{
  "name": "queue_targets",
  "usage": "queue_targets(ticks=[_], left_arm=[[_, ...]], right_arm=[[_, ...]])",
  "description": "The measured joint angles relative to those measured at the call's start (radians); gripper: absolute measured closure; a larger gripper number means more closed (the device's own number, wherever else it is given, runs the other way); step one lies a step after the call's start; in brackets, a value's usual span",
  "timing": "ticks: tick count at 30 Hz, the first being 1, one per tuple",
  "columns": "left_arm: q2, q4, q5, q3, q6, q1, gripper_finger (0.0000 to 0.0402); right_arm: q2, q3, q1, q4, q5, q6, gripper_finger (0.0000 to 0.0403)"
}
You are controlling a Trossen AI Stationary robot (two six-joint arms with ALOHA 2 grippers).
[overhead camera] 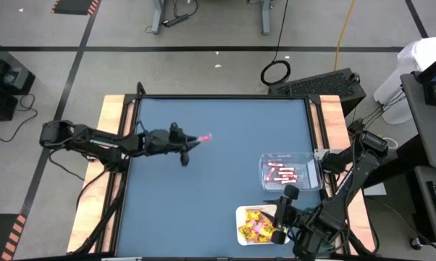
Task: Sort candy
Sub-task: Put the red gummy into the blue bin
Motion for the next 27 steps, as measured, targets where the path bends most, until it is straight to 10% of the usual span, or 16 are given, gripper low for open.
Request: queue_targets(ticks=[13, 27], left_arm=[[-0.038, 0.156, 0.228, 0.0, 0.034, -0.162, 0.0309], [-0.038, 0.276, 0.289, 0.001, 0.056, -0.243, 0.0309]], right_arm=[[0.0, 0.0, -0.175, 0.263, 0.116, -0.354, 0.0245], [0.031, 0.0, -0.363, 0.816, 0.083, -1.384, 0.0165]])
